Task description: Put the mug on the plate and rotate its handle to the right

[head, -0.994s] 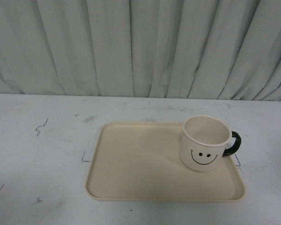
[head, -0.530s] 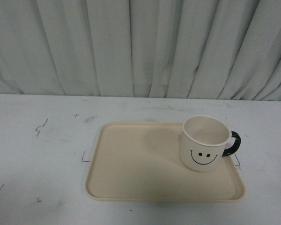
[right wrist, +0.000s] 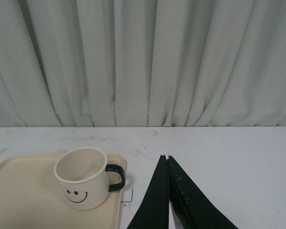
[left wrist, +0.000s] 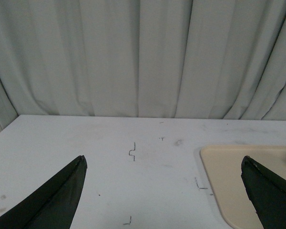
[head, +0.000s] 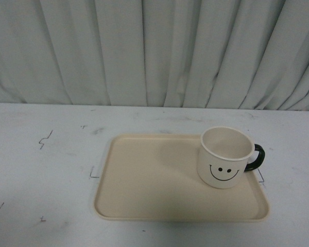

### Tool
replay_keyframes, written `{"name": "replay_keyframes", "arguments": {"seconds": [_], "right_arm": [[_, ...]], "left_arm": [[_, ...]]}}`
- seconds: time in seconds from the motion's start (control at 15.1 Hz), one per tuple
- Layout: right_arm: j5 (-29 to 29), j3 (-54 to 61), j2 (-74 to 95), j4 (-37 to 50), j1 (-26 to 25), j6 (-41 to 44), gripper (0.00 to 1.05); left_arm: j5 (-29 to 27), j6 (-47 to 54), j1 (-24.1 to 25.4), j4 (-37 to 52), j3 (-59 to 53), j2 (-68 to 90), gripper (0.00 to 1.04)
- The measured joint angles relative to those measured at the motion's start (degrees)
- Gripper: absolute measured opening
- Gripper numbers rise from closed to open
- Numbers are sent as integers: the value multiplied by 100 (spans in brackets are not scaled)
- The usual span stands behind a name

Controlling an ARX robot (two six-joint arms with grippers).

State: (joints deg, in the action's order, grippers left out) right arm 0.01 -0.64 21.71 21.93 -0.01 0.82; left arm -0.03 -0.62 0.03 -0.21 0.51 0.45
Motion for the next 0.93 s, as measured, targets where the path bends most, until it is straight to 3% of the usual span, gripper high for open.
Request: {"name": "replay_keyframes", "arguments": {"seconds": [0.6,0.66,0.73,0.93], "right_arm": [[0,0,-1187,-1204,0,0,2],[-11,-2,-1685,-2011,-2,-2,2],[0,-2,-2028,-2238,0,0,2],[2,-2,-2138,-2240,0,-4,2]], "left_arm": [[0,0,0,0,0,0,98],[4,0,0,0,0,0,98],[-7,0,0,2,0,0,98],[0,2,0,4,0,0,98]]}}
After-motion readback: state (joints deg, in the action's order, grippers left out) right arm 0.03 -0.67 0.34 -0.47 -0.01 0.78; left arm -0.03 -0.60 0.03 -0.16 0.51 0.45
